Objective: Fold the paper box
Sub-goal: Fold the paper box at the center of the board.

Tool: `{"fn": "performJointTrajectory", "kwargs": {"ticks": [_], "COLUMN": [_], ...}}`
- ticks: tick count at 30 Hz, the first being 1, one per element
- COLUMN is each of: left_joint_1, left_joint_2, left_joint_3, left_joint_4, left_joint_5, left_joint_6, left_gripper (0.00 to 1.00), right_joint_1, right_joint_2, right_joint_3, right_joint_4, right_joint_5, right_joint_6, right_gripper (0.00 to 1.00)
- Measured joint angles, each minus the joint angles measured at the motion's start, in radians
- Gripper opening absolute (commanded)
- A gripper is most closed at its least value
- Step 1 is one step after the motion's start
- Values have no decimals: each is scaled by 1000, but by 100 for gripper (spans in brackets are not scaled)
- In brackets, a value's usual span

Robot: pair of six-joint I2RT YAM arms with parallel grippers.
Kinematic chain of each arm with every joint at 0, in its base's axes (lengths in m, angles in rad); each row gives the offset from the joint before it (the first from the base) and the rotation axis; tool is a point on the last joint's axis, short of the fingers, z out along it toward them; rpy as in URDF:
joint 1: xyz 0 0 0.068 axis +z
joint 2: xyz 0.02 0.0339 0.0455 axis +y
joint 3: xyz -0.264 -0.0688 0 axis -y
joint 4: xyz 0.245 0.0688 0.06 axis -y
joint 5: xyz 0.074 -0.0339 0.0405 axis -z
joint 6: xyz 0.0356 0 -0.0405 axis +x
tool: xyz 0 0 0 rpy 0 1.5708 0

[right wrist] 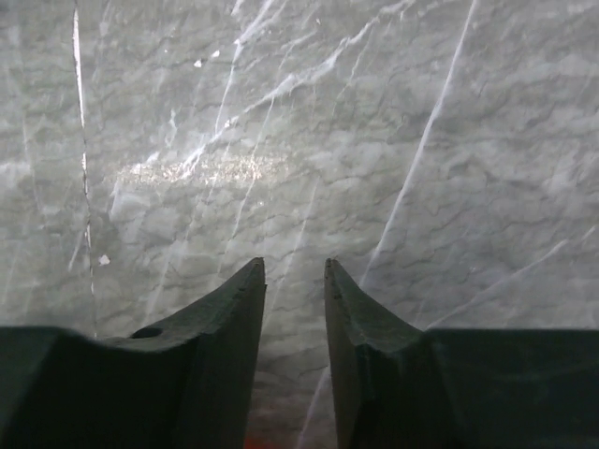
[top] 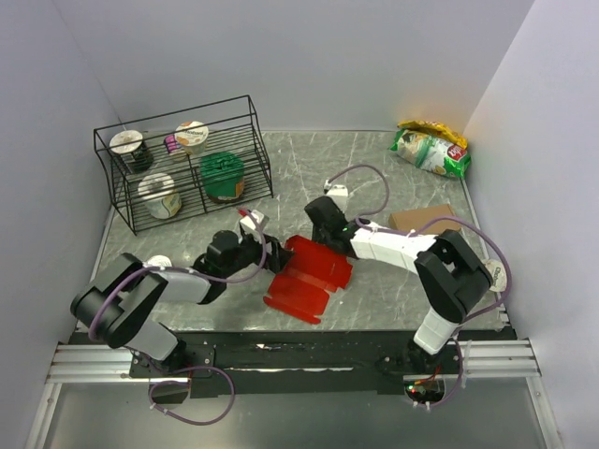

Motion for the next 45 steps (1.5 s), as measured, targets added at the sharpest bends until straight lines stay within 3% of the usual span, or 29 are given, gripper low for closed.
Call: {"fn": "performJointTrajectory", "kwargs": {"ticks": [7,19,25,30,32,41,45], "left_joint_1": [106,132,132,132,132,132,132], "left_joint_2": [-65,3,75,106,124,173,190], "left_joint_3": [-6,126,184,205,208,208,208], "left_joint_4": [19,-189,-275,-310,-309,-284,-260], "left_joint_5": [266,302,297,285,285,305,315], "left_joint_6": [-85,-127,-116,-104,-103,-118,-128], "left_gripper": [95,82,77,66,61,41,38], "right_joint_1": [-51,-148,-181,-190,-194,-201,-201], "right_joint_2": [-27,-77,-28,24,34,41,41], "right_joint_3": [0,-21,11,47,52,52,52], "right_joint_4": [-1,59,33,-8,-21,-34,-35], "right_joint_5": [-113,-423,-572,-634,-648,-706,-720], "right_joint_6": [-82,-350,-488,-551,-565,-583,-594], "right_gripper": [68,72,68,47,44,41,41]}}
